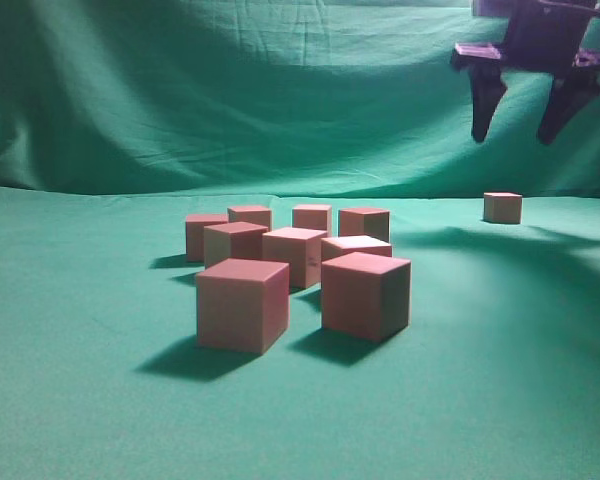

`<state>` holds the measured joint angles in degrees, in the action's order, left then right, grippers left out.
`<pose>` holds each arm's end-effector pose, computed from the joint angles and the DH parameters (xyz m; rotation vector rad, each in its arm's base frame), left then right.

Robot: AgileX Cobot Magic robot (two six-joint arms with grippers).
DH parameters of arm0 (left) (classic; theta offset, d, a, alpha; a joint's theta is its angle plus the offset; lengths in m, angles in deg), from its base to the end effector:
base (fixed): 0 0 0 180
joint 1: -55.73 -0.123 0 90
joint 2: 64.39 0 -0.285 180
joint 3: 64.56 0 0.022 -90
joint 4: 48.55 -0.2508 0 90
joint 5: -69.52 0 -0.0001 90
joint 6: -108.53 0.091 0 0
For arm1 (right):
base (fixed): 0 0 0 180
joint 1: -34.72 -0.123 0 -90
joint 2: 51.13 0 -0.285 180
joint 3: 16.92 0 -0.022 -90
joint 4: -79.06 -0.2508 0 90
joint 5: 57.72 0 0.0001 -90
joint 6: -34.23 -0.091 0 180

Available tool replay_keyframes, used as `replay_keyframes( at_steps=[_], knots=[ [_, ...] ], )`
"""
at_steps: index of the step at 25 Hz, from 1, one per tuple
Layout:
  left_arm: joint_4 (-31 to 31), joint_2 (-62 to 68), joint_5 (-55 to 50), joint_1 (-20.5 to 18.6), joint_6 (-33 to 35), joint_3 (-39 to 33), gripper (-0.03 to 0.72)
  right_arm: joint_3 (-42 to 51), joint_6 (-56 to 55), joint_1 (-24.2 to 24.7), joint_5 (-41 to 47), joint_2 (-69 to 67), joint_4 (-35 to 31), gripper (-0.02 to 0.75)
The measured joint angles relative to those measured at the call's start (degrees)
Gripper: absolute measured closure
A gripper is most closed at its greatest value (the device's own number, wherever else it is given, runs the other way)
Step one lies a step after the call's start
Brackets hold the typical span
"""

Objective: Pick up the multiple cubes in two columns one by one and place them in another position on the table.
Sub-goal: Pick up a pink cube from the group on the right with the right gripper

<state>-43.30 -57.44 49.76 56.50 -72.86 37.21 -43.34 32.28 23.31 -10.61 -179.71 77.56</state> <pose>0.0530 -0.0035 0.1771 -0.0671 1.8304 -0.1155 0.4642 0.0955 0.2362 -0.1988 2.6017 0.1146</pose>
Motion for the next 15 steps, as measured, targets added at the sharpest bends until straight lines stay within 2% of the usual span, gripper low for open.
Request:
replay_keyframes(
  at_steps=[6,15],
  knots=[
    [0.0,0.0,0.0,0.0,0.0,0.0,0.688,-5.58,0.63,0.0,0.65,-7.65,1.05,0.211],
    [0.0,0.0,0.0,0.0,0.0,0.0,0.688,-5.94,0.76,0.0,-2.44,-11.01,1.54,0.211]
  ],
)
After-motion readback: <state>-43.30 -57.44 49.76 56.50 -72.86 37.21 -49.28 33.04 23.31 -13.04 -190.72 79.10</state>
